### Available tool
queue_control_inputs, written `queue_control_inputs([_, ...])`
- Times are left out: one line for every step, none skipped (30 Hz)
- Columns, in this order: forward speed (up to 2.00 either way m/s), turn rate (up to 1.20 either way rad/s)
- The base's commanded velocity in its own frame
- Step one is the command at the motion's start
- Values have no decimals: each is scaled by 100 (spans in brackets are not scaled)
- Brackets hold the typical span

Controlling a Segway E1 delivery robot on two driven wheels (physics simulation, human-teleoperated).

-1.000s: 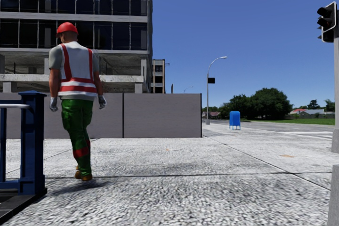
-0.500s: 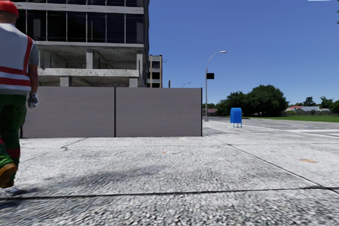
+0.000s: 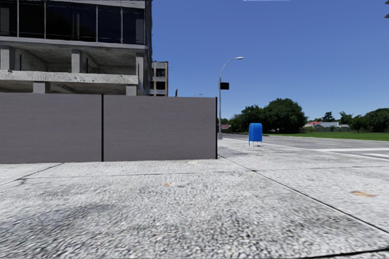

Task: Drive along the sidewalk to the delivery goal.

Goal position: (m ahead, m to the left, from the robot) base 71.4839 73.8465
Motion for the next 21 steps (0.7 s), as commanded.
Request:
queue_control_inputs([130,-39])
queue_control_inputs([130,-39])
queue_control_inputs([130,-39])
queue_control_inputs([130,-39])
queue_control_inputs([130,-39])
queue_control_inputs([130,-39])
queue_control_inputs([130,-39])
queue_control_inputs([130,-39])
queue_control_inputs([130,-39])
queue_control_inputs([130,-39])
queue_control_inputs([130,-39])
queue_control_inputs([130,-39])
queue_control_inputs([130,-39])
queue_control_inputs([130,-39])
queue_control_inputs([130,-39])
queue_control_inputs([133,-39])
queue_control_inputs([133,-39])
queue_control_inputs([134,-39])
queue_control_inputs([135,-39])
queue_control_inputs([136,-39])
queue_control_inputs([136,-39])
